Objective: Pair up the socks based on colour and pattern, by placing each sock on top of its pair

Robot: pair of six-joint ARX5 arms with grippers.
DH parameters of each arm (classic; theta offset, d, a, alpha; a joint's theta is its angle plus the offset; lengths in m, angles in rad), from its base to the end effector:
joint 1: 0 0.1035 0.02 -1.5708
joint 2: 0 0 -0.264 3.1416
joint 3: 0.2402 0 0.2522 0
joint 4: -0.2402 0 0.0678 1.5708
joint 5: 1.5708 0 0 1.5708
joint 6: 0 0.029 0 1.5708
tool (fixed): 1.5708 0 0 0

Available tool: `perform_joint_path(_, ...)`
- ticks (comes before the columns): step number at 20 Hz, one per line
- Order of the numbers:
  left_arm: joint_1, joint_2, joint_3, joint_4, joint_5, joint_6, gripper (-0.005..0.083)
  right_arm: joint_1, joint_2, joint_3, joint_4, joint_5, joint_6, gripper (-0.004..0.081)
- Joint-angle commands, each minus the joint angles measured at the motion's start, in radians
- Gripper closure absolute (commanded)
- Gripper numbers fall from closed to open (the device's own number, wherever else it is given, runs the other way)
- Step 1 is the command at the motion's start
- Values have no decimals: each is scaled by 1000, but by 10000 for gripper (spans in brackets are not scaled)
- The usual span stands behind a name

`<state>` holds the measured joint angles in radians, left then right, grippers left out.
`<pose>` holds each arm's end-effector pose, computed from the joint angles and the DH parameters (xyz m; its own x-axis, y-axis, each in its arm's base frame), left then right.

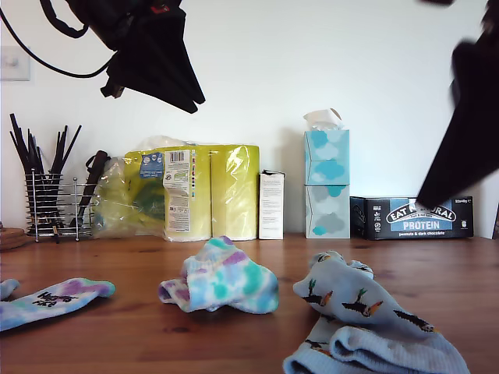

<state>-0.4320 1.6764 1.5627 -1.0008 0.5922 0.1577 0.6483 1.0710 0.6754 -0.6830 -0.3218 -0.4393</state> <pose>0.3006 -0.1564 0.3154 0.0983 -0.6600 -0.7448 0.6917 0.5834 -0.4257 0.1441 0.1206 0.2122 0.1664 0.5228 -0.8361 -0.9250 0.3764 0.0513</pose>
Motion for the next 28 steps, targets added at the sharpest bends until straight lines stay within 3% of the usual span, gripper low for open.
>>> perform_joint_path(1, 3, -18, -17, 8, 2, -1, 664, 56, 76, -9, 36, 27, -41, 416)
perform_joint_path(5, 5, -18, -17, 10, 2, 0, 664, 137, 209, -8, 189, 126, -109, 416)
perform_joint_path(8, 5, -18, -17, -48, -3, 12, 664, 138, 295, -8, 248, 176, -129, 401)
perform_joint_path(10, -2, -19, -17, -148, -21, 89, 668, 135, 349, -8, 259, 185, -137, 393)
perform_joint_path(11, -10, -29, -17, -182, -30, 89, 714, 135, 371, -8, 266, 190, -137, 393)
perform_joint_path(13, -14, -82, -19, -179, -36, 92, 796, 134, 401, -8, 282, 201, -134, 393)
perform_joint_path(18, -33, -295, -98, -126, -86, 112, 796, 126, 410, -8, 299, 202, -135, 396)
perform_joint_path(20, -33, -400, -203, -89, -85, 111, 796, 114, 410, -8, 310, 201, -137, 451)
perform_joint_path(24, -33, -609, -401, -29, -85, 86, 796, 103, 410, -8, 312, 201, -137, 651)
perform_joint_path(26, -33, -707, -458, -13, -85, 60, 796, 103, 410, -8, 312, 193, -135, 790)
perform_joint_path(28, -33, -790, -482, -21, -85, 70, 796, 103, 410, -8, 312, 177, -130, 780)
